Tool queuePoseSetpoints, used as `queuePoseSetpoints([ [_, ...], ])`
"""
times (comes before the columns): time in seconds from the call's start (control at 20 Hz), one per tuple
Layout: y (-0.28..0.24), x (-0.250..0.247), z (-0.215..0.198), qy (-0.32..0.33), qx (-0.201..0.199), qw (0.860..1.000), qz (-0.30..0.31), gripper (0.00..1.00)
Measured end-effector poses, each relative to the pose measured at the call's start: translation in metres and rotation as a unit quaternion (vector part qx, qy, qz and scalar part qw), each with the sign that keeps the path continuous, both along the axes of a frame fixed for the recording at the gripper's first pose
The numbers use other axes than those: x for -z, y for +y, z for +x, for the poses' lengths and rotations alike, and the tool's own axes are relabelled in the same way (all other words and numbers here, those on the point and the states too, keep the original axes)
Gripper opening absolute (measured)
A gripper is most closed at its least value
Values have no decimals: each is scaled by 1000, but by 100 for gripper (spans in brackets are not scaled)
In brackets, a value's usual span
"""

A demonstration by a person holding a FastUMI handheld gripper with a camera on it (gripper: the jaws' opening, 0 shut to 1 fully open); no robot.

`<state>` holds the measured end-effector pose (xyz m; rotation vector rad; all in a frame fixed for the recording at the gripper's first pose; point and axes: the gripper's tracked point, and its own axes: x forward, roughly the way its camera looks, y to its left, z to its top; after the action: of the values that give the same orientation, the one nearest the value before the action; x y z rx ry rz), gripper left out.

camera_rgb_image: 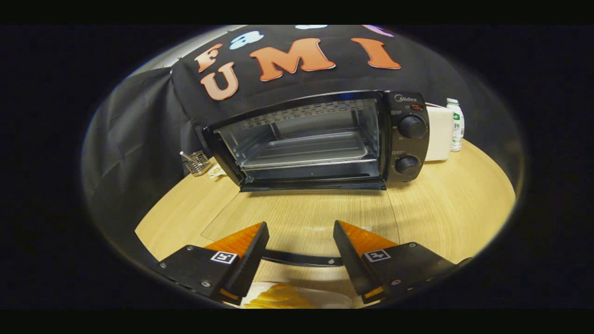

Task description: Open the toaster oven, put the food inside, and close the toaster oven door.

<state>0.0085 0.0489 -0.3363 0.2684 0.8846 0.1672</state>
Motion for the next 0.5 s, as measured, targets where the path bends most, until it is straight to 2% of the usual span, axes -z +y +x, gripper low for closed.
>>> queuePoseSetpoints([
  [0.2,-7,-4,-3,5,9,1000,12,79],
  [0.3,-13,-12,-5,-2,33,999,11,79],
  [0.5,-6,-31,-31,-11,16,1000,16,83],
])
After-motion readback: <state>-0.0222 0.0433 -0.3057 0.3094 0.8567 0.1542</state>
